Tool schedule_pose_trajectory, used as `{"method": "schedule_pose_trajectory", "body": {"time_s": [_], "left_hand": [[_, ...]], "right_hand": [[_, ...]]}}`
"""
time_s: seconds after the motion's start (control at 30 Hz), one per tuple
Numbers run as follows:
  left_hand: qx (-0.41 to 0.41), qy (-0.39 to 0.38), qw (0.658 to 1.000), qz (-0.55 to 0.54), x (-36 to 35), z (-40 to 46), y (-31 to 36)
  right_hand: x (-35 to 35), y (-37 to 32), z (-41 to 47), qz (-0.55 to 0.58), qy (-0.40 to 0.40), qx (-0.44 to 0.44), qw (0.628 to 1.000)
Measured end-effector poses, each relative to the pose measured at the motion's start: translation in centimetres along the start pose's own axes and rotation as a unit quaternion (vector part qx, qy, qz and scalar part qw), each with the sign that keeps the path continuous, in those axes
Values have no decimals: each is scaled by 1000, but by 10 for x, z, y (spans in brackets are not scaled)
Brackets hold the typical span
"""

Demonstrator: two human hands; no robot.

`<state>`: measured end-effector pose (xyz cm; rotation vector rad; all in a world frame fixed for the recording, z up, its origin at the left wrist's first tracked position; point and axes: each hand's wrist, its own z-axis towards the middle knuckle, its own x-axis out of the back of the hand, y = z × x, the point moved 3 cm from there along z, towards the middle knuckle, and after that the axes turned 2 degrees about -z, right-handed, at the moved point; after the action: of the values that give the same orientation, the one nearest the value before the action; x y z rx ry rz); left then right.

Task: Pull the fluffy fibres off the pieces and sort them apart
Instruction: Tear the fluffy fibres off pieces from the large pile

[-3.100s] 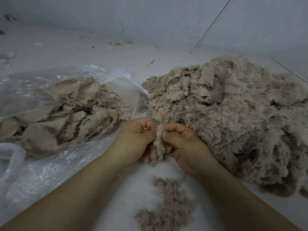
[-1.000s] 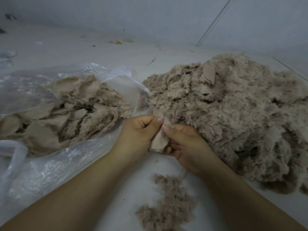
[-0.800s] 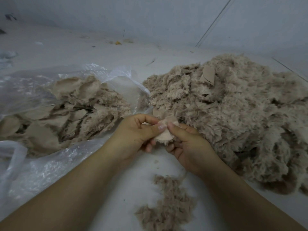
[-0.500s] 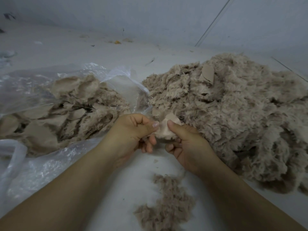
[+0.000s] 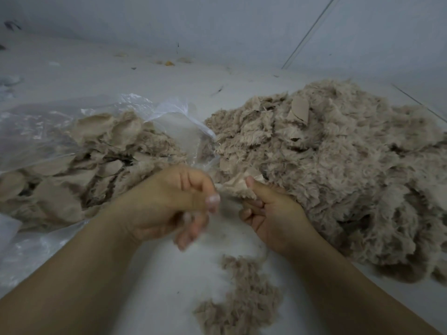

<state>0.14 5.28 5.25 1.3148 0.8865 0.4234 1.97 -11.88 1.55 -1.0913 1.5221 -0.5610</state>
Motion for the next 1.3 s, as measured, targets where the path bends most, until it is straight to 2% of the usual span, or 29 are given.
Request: {"method": "schedule_pose_trajectory", "body": {"time_s": [0.07,0.1,0.17,0.23,0.3,0.33,0.37,0.47,0.53,0.57,0.63,0.7,0.77,0.87,1.0,1.07,1.17,1.3], "left_hand": [[116,-138,976,119,-14,-5,-8],[138,-154,960,186,-17,-4,-13],[139,-91,956,241,-20,0,-16],[95,61,965,235,-14,6,-12],[37,225,946,232,-2,9,-8],[25,274,934,227,2,10,-7],[28,287,931,224,2,11,-9],[52,231,941,241,-6,15,-20],[-19,250,946,204,-4,18,-18],[-87,295,943,132,2,16,-13],[-234,379,895,-29,18,10,2],[-302,408,858,-77,26,9,6],[-259,437,861,1,23,11,-2],[-169,407,881,172,7,21,-16],[-158,395,853,303,-1,35,-12],[-159,352,851,356,-5,47,-10],[-191,311,811,457,-10,61,-5],[-215,333,749,532,-17,77,15]], "right_hand": [[-1,1,-1,-24,-10,13,1000],[-1,2,-2,-30,-20,19,999],[-1,3,-2,-47,-36,19,998],[0,4,0,-75,-52,24,996],[1,4,2,-82,-55,25,995],[0,4,2,-80,-55,23,995],[-1,4,2,-82,-56,21,995],[-2,5,1,-97,-72,25,992],[-1,4,0,-91,-69,31,993],[0,4,1,-86,-61,34,994],[1,4,2,-79,-42,38,995],[2,4,3,-74,-35,40,996],[0,4,3,-67,-34,38,996],[1,4,3,-55,-36,28,997],[0,1,1,-30,-26,5,999],[-1,-1,1,-9,-20,-4,1000],[-2,-1,2,22,-17,-14,1000],[-2,-1,2,60,-10,0,998]]}}
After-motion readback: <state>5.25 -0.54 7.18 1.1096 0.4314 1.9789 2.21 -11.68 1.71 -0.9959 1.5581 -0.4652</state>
